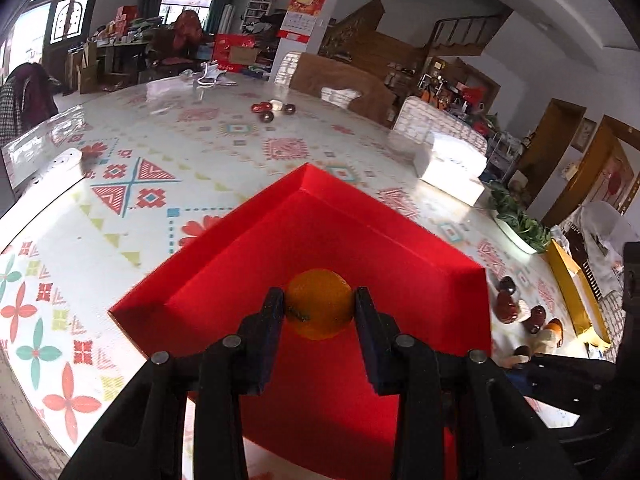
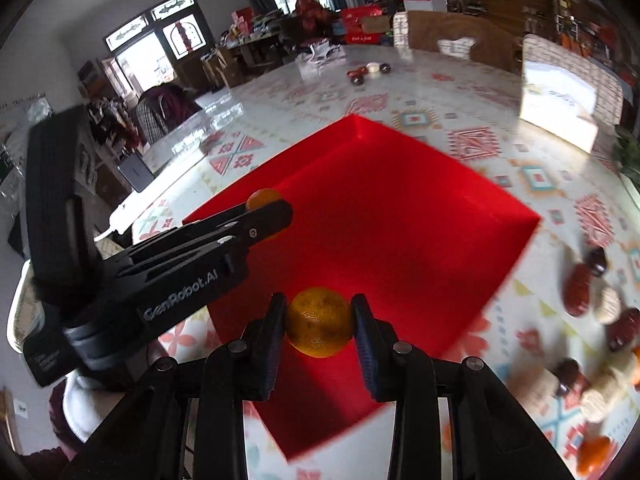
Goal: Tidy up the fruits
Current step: 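Carry both oranges over the red tray and open both tools to drop them, then grasp a white cake piece with the left tool while the right tool grasps an orange, then carry the cake piece and orange into the red tray and release both, then grasp an orange with the left tool while the right tool grasps a white cake piece, then lower the orange and cake piece into the red tray and open both tools, then grasp a white cylindrical cake with the left tool while the right tool grasps a dark red date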
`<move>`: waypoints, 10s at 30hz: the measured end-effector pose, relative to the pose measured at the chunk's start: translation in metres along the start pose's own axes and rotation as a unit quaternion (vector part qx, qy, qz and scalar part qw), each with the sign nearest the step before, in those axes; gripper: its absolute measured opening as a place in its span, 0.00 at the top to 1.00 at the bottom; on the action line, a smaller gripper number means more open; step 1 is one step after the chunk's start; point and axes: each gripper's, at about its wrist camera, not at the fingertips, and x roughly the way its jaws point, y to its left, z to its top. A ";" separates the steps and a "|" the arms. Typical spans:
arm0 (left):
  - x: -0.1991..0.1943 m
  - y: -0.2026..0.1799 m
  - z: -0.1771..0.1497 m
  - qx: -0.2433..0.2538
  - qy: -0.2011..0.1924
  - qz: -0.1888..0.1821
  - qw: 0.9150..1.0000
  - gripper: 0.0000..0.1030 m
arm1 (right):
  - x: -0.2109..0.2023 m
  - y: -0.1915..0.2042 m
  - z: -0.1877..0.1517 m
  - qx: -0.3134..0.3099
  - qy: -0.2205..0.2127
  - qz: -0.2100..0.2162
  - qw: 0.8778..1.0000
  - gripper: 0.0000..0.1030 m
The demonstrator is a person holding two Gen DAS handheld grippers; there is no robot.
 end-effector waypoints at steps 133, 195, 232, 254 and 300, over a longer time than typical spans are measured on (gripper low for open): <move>-0.043 -0.047 -0.002 0.016 -0.035 -0.060 0.997 0.30 | -0.160 -0.081 -0.022 0.072 -0.238 -0.162 0.955 0.00; -0.008 -0.151 -0.066 0.188 0.066 -0.108 0.974 0.70 | -0.118 -0.136 -0.111 0.156 -0.076 -0.085 0.981 0.70; 0.041 0.021 0.065 0.022 0.041 -0.003 0.999 0.45 | 0.027 -0.046 0.049 0.076 -0.023 -0.010 0.997 0.50; -0.085 -0.127 0.012 0.108 -0.098 -0.117 0.982 0.13 | -0.220 -0.128 -0.054 0.106 -0.224 -0.233 0.940 0.00; 0.080 -0.298 -0.078 0.302 0.117 -0.131 0.937 0.64 | -0.136 -0.284 -0.100 0.256 -0.082 -0.128 0.955 0.51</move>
